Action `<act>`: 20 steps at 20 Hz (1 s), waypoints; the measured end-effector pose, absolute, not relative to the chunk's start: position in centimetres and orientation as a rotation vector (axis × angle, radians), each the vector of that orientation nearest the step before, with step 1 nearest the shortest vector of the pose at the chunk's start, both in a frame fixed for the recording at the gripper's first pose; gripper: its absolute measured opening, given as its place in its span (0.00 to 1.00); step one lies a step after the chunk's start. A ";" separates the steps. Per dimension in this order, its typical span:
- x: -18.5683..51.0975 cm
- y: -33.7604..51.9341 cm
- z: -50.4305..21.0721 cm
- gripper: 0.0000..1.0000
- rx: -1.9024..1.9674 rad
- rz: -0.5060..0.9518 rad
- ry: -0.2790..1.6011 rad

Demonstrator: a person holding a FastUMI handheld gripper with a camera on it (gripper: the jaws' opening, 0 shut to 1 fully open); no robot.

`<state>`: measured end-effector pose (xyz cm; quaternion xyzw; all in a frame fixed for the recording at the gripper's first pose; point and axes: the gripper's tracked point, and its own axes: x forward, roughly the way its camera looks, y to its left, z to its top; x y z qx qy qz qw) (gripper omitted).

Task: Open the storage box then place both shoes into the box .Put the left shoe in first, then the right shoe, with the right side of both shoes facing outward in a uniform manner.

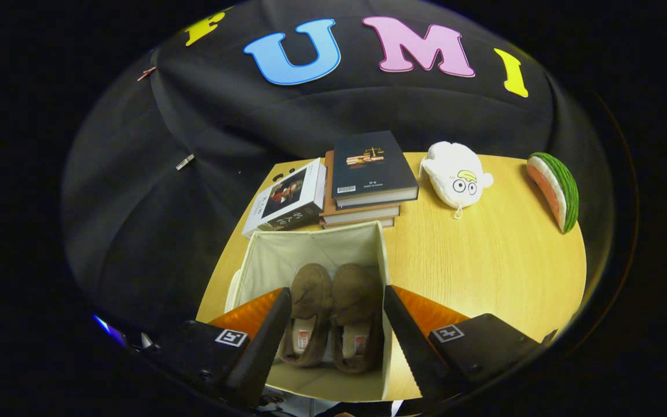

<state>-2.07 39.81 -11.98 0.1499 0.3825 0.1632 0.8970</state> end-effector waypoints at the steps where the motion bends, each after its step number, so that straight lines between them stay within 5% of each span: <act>1: -1.9 39.2 -11.6 0.99 0.308 0.333 0.770; 20: 1.0 15.6 -8.5 0.99 0.260 0.144 0.493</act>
